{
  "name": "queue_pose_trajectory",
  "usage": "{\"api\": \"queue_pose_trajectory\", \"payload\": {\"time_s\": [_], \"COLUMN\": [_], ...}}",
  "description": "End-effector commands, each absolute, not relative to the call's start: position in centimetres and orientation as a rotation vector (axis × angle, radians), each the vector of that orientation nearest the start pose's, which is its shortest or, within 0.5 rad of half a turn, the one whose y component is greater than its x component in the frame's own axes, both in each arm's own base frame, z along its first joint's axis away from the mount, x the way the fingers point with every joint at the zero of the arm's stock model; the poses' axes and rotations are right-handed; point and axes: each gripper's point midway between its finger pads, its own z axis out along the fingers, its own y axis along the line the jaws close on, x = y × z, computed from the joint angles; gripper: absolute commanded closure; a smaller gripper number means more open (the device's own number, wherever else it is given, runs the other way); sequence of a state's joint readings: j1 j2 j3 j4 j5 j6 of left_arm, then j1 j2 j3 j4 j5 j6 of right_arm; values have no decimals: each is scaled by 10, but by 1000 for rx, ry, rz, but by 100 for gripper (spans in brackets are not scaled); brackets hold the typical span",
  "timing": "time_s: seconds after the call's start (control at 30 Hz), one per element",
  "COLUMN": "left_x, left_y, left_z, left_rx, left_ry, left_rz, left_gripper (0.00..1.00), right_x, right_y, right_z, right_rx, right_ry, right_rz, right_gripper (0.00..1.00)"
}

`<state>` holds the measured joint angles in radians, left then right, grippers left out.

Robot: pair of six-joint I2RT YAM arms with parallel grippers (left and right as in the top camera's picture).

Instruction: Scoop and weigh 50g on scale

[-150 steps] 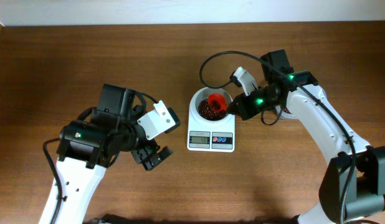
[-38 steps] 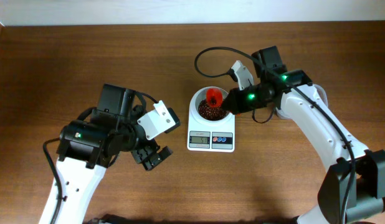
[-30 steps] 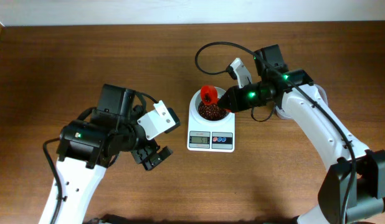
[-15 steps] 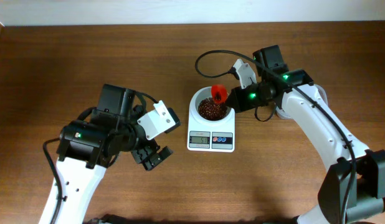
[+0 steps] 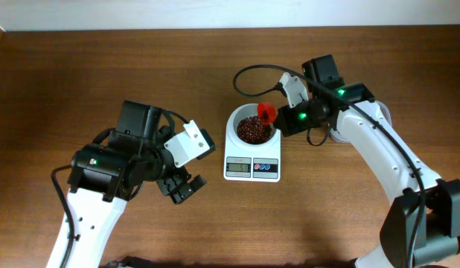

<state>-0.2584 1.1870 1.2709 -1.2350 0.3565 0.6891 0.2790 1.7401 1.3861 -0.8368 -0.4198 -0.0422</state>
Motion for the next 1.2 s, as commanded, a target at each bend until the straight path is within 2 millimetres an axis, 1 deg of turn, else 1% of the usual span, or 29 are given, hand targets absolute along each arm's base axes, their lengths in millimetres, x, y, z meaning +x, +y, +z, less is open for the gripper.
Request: {"api": "queue_pose_trajectory", "payload": {"time_s": [0.0,0.07,0.27,0.4,0.47,0.53,0.67,0.83,0.9,1.0,1.03,1.07,1.17], "left_x": [234,234,234,234,234,234,234,234,234,234,234,234,234], "left_y": [-125,-125,-125,-125,-125,-125,-125,-125,-125,-125,-125,-125,-125], "left_z": [231,231,231,231,231,231,231,231,231,231,231,231,231], "left_rx": [1301,1301,1301,1301,1301,1301,1301,1301,1301,1301,1301,1301,1301], "left_ry": [2269,2269,2269,2269,2269,2269,2269,2269,2269,2269,2269,2269,2269], "left_rz": [-346,-346,-346,-346,-346,-346,-346,-346,-346,-346,-346,-346,-346], "left_gripper": [1,1,1,1,1,1,1,1,1,1,1,1,1], "right_x": [369,368,367,364,363,360,351,340,337,343,349,351,356], "right_y": [183,185,186,185,187,190,205,225,231,223,214,210,202], "right_z": [126,120,115,107,107,106,103,112,120,126,127,127,137], "right_rx": [-602,-626,-635,-654,-658,-678,-738,-757,-745,-687,-648,-631,-572], "right_ry": [2692,2704,2717,2745,2745,2745,2749,2723,2698,2684,2685,2684,2647], "right_rz": [577,515,504,488,490,490,506,720,858,939,937,939,1062], "right_gripper": [96,96,96,96,96,96,96,96,96,96,96,96,96]}}
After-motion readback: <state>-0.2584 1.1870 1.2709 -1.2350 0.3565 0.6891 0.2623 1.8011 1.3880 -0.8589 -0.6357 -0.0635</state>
